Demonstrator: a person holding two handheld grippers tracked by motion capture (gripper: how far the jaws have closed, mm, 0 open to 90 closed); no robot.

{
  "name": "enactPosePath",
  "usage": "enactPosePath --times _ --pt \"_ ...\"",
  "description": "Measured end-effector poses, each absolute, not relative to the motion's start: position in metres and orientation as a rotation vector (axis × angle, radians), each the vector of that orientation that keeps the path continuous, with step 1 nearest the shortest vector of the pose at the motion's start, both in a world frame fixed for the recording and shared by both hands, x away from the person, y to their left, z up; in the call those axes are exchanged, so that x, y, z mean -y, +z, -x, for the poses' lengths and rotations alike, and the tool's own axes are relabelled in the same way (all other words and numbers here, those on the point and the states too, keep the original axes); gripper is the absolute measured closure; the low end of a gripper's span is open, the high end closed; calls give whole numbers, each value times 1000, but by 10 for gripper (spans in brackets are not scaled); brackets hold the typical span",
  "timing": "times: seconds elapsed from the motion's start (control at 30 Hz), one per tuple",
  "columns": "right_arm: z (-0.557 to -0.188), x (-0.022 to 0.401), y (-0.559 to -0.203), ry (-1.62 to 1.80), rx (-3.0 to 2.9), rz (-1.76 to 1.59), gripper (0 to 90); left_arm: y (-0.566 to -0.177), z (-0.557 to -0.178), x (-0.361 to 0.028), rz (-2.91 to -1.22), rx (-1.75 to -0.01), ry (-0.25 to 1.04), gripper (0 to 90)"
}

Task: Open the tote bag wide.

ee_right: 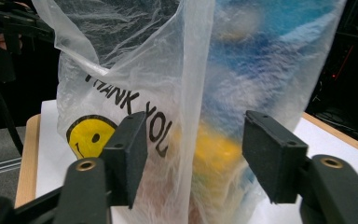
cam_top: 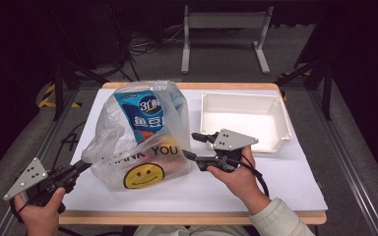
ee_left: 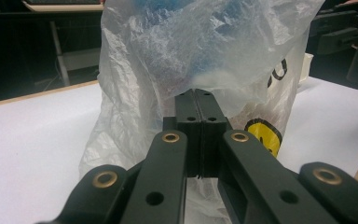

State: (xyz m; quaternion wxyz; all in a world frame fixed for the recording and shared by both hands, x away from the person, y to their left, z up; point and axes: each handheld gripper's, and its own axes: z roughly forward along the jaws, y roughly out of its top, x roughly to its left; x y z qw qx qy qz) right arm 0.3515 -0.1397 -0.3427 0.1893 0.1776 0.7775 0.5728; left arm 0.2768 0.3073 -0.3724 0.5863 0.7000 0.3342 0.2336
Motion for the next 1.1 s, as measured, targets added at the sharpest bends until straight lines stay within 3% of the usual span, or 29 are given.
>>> enactPosePath --times 0.1,0.2,0.3,0.33,1.1 --pt "-355 135 -341 1599 -2205 -491 536 -373 -277 -307 -1633 -780 544 900" --pt "-359 133 -340 1569 -2225 -486 760 -374 -278 -307 -1628 -783 545 900" --pt "-359 133 -340 1567 -2229 -483 822 -374 -278 -308 -1628 -784 548 899" --pt "-360 134 -342 1576 -2235 -480 900 -375 -278 -308 -1628 -785 547 899" --pt "-361 158 -364 1514 -2264 -568 900 -391 -290 -304 -1665 -824 544 897"
